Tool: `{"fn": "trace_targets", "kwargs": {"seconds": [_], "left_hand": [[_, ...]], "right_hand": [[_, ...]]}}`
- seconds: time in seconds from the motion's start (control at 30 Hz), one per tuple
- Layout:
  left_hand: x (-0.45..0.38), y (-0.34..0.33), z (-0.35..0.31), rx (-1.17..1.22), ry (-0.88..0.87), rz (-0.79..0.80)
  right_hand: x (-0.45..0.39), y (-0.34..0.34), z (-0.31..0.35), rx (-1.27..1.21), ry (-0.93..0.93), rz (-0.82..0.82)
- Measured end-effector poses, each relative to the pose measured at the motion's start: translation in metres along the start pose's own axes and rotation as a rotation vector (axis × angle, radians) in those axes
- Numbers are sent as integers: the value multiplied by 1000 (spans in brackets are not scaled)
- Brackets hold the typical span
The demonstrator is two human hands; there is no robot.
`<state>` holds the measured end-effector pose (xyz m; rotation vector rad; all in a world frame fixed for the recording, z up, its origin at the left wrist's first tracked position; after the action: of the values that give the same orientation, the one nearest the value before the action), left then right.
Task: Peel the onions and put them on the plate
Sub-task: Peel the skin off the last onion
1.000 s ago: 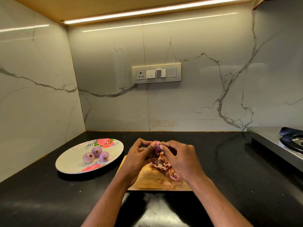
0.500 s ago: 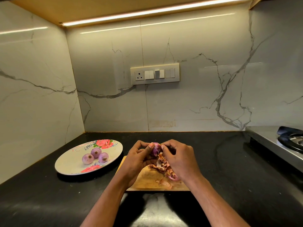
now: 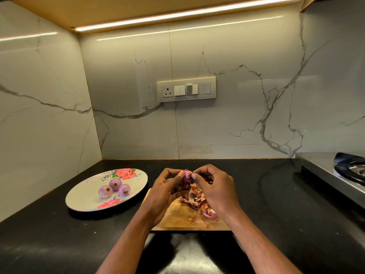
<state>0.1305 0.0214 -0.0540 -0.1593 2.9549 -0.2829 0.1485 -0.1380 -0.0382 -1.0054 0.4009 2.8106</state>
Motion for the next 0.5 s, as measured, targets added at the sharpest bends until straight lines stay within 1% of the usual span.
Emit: {"fn": "trace_targets", "kwargs": {"seconds": [0.17, 0.3, 0.4, 0.5], "left_hand": [[1, -2, 0, -6, 15, 13], [1, -4, 1, 22, 34, 47], [1, -3, 1, 31, 39, 39], [1, 0, 1, 34, 45, 12]], "right_hand": [[-4, 7, -4, 17, -42, -61], [-8, 14, -17, 48, -117, -104], [-8, 12, -25, 125, -157, -54], [-7, 6, -23, 233, -122, 47]]}}
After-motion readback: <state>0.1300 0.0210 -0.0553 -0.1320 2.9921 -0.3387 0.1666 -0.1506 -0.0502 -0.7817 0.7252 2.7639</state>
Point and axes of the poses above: each hand's wrist, its own x-axis away from the middle knuckle, its own y-axis out of the back of the hand, z = x × y, the point moved 6 cm from there along -x, towards the middle knuckle, and after that the axes turned 5 degrees about -z, right-handed, at the moved point
